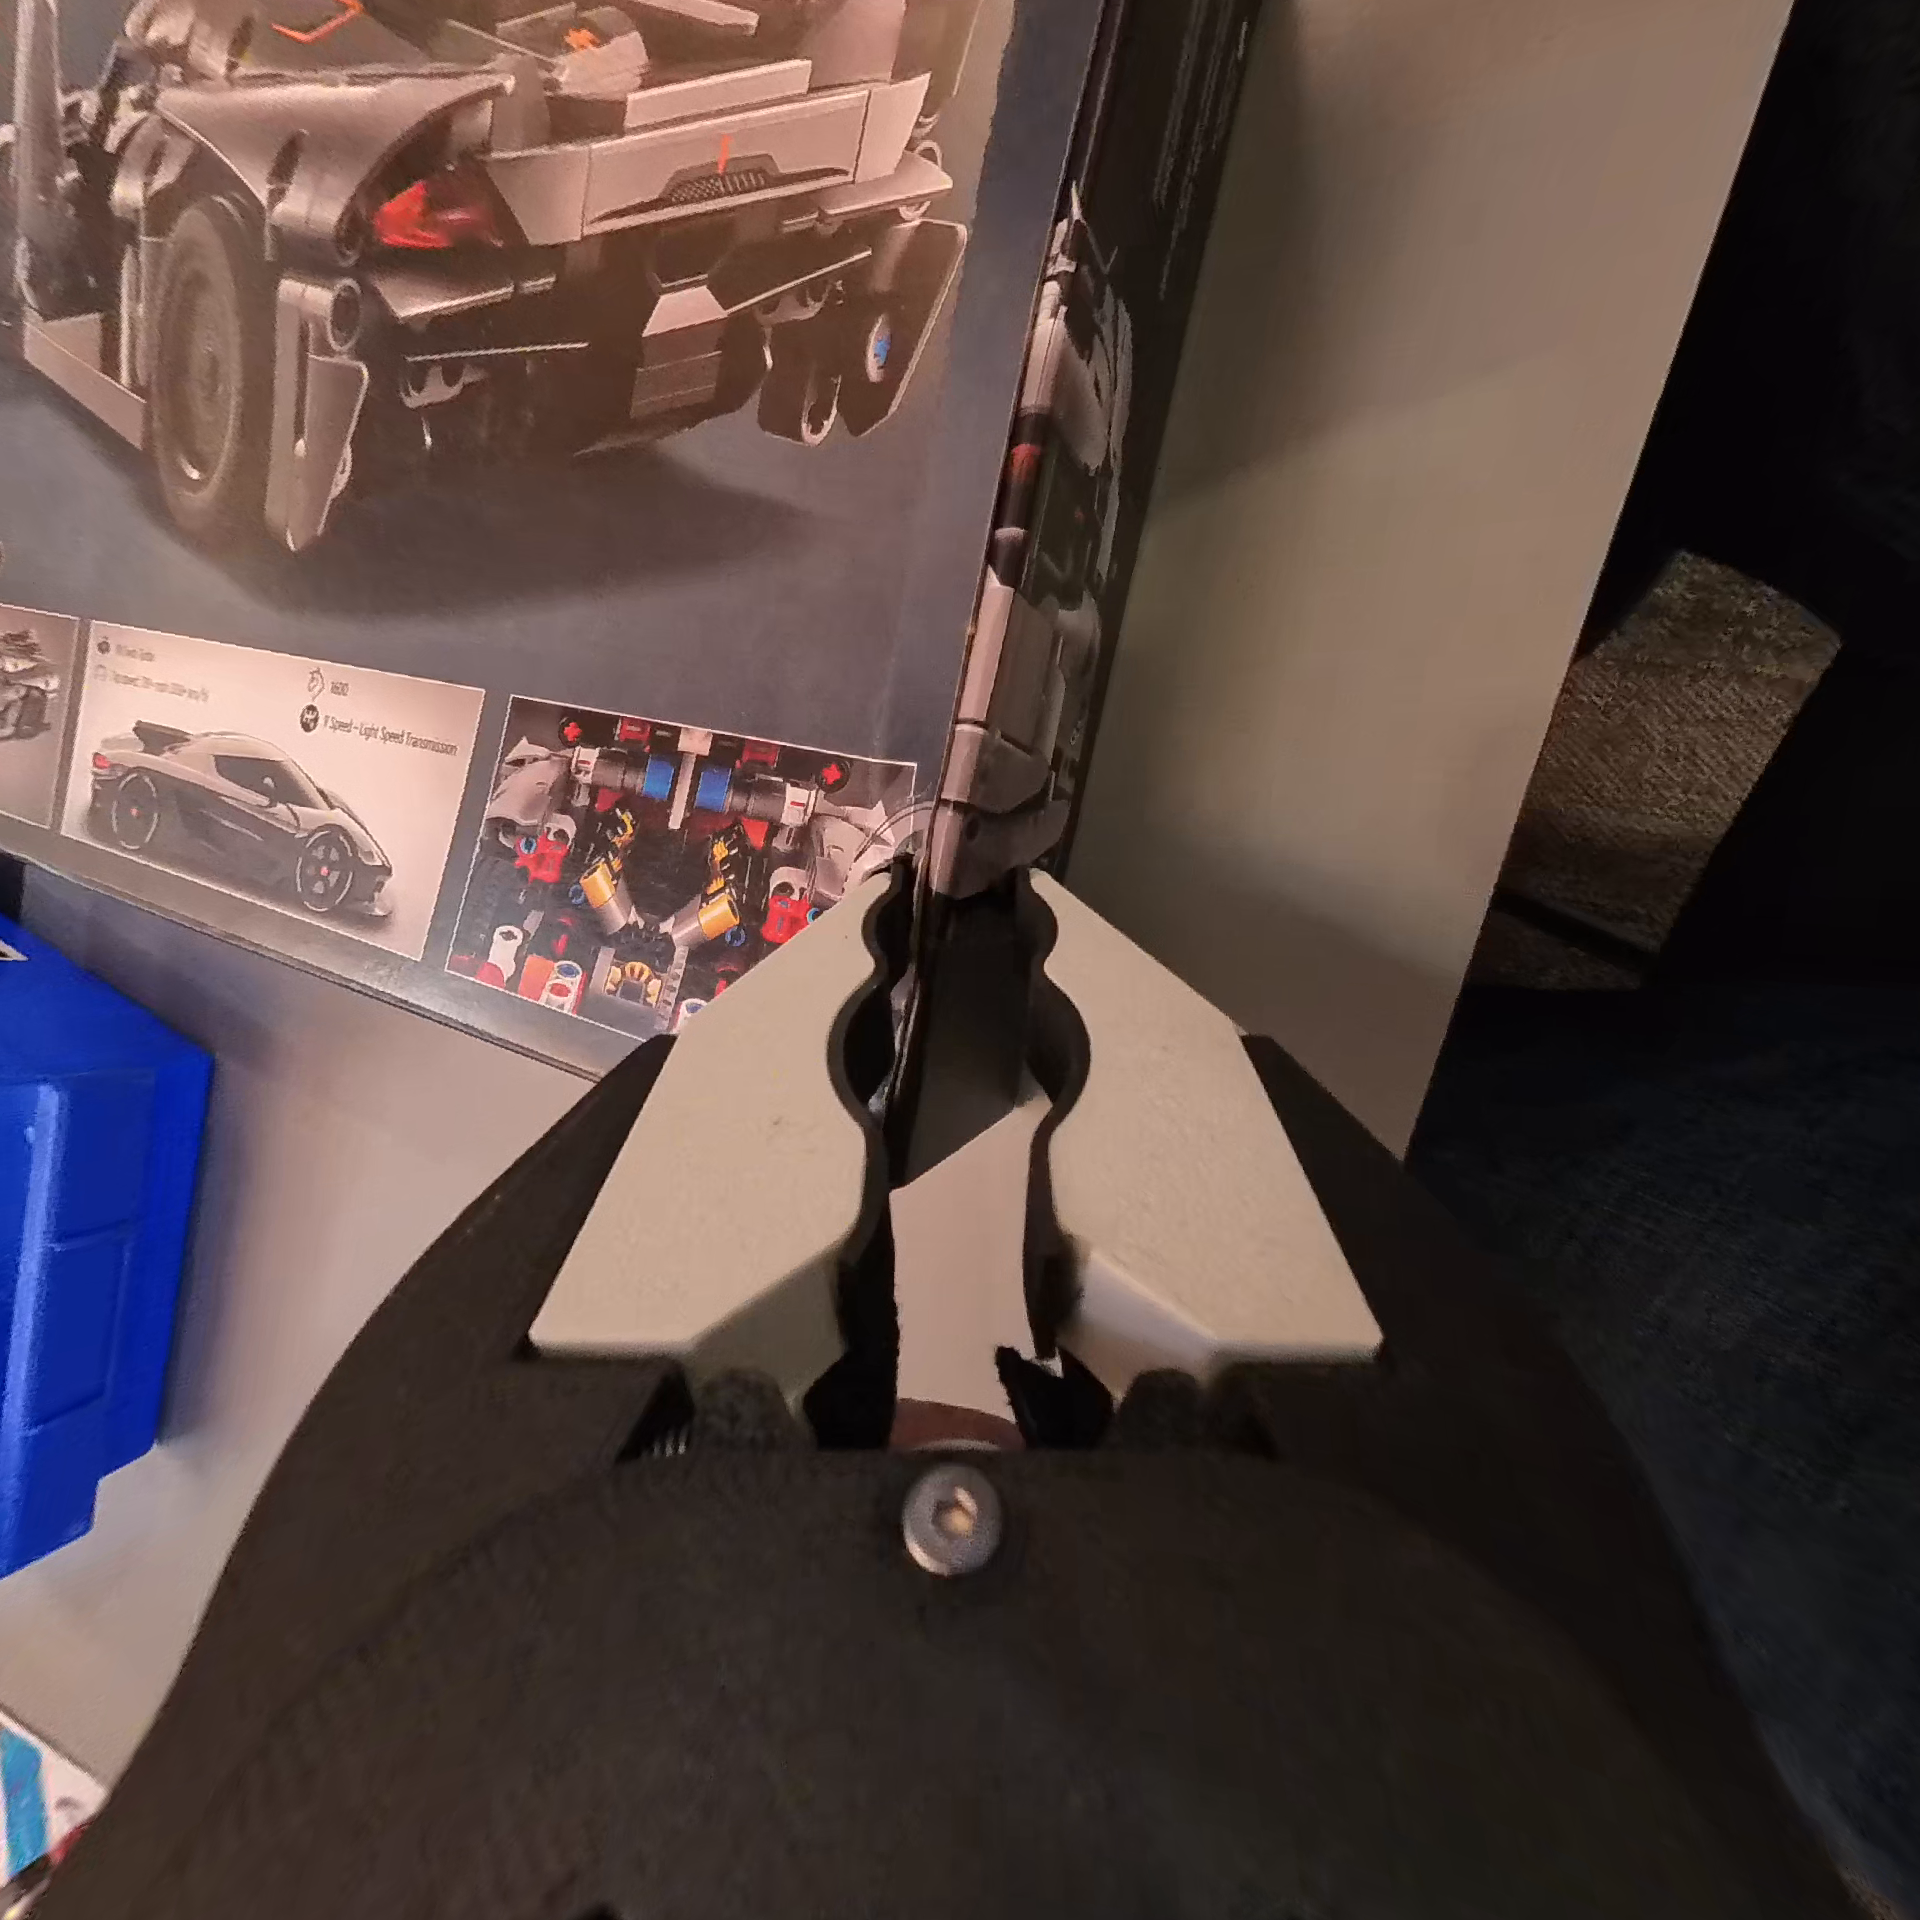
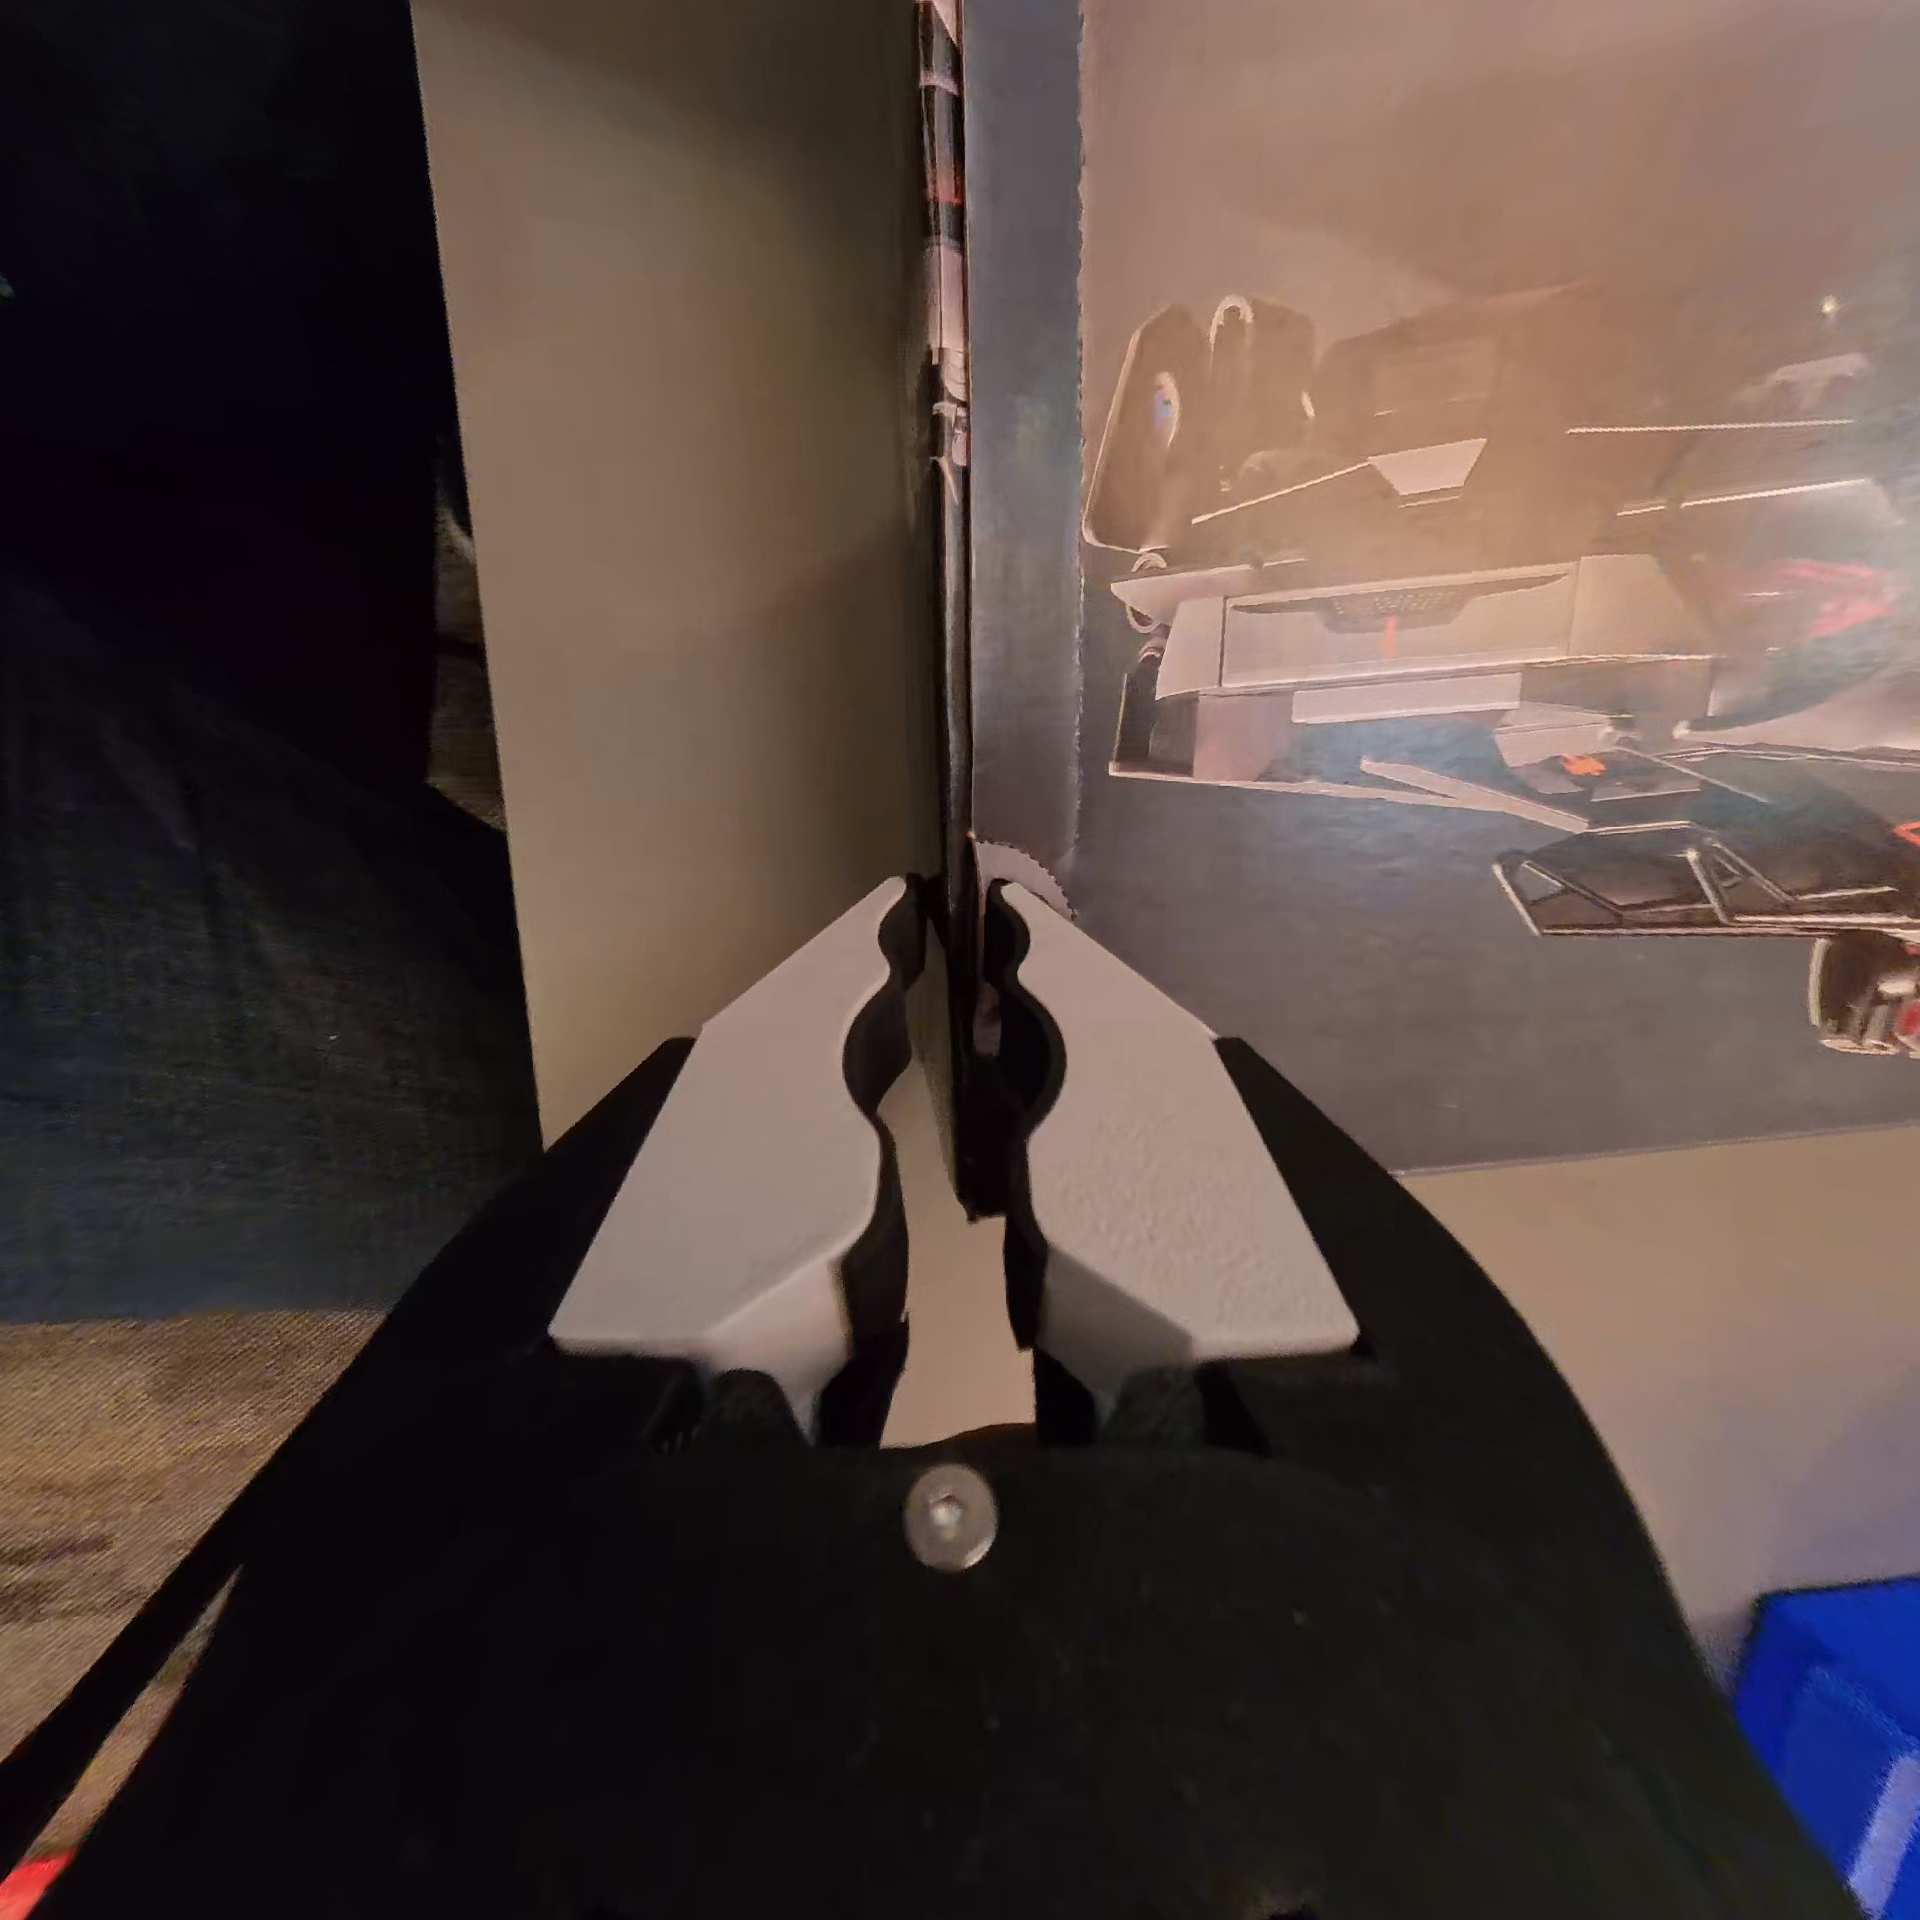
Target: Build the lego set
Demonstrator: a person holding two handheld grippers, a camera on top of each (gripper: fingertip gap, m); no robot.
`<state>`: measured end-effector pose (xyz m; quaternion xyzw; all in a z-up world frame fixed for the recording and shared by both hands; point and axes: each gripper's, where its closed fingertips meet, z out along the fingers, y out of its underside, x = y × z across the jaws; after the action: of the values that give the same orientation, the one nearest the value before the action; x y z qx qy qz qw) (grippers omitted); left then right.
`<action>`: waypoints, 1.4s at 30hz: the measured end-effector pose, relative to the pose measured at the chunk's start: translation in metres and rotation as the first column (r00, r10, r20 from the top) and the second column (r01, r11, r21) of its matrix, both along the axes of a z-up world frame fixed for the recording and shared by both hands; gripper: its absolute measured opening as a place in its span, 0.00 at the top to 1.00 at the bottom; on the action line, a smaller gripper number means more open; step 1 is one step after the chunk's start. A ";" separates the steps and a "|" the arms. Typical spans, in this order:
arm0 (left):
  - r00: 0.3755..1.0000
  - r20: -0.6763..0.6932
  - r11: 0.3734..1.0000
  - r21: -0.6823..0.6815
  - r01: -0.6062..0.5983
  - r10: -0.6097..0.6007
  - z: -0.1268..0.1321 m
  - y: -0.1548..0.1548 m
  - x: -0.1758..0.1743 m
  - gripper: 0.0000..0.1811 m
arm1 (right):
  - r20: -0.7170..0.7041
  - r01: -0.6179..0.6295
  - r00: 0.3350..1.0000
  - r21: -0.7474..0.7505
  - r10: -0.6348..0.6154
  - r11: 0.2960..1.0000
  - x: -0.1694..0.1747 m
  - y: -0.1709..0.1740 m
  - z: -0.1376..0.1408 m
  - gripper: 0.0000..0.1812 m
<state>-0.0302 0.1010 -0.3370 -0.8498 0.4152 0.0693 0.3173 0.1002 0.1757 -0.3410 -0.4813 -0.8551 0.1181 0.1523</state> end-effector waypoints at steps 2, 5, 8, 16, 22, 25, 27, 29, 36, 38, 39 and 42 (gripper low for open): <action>0.999 0.030 1.000 0.025 -0.015 0.014 0.001 0.001 0.001 0.90 | -0.066 0.003 0.998 0.048 0.000 0.999 -0.001 0.001 0.001 0.95; 1.000 -0.011 0.998 0.066 -0.021 0.022 0.001 0.001 0.001 0.89 | -0.115 0.036 0.993 0.142 -0.020 0.989 -0.002 0.002 0.001 0.93; 0.999 -0.035 0.996 0.083 -0.031 0.034 0.001 0.002 0.001 0.89 | -0.155 0.059 0.987 0.188 -0.030 0.980 -0.003 0.003 0.001 0.92; 0.991 -0.056 0.961 0.256 -0.104 0.122 0.004 0.011 -0.006 0.86 | -0.325 0.133 0.946 0.330 -0.020 0.935 -0.011 0.009 0.002 0.87; 0.991 -0.024 0.941 0.315 -0.121 0.135 0.007 0.016 -0.007 0.84 | -0.417 0.170 0.908 0.306 -0.029 0.937 -0.016 0.009 0.006 0.86; 0.990 -0.009 0.932 0.339 -0.130 0.141 0.007 0.018 -0.008 0.83 | -0.440 0.186 0.898 0.335 -0.021 0.924 -0.017 0.010 0.006 0.85; 0.990 -0.011 0.925 0.357 -0.130 0.143 0.007 0.019 -0.009 0.83 | -0.455 0.197 0.890 0.368 -0.009 0.909 -0.018 0.010 0.006 0.84; 0.989 0.003 0.916 0.376 -0.139 0.149 0.008 0.019 -0.008 0.82 | -0.475 0.206 0.880 0.384 0.001 0.900 -0.018 0.010 0.007 0.83; 0.989 0.001 0.911 0.389 -0.136 0.147 0.013 0.020 -0.011 0.81 | -0.431 0.190 0.902 0.372 -0.012 0.908 -0.016 0.011 0.004 0.80; 0.993 -0.014 0.925 0.364 -0.106 0.119 0.013 0.015 -0.009 0.81 | -0.374 0.166 0.927 0.366 -0.018 0.916 -0.012 0.012 0.004 0.81; 0.995 -0.017 0.935 0.344 -0.088 0.100 0.012 0.012 -0.008 0.78 | -0.353 0.151 0.935 0.356 -0.017 0.922 -0.011 0.012 0.003 0.81; 0.994 -0.041 0.939 0.333 -0.082 0.101 0.019 0.007 -0.015 0.74 | -0.320 0.120 0.947 0.341 -0.005 0.932 -0.009 0.012 0.004 0.82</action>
<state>-0.0451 0.1083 -0.3181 -0.8006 0.3666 0.1773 0.4395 0.0911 0.1875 -0.3373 -0.4482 -0.8110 0.0314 0.3747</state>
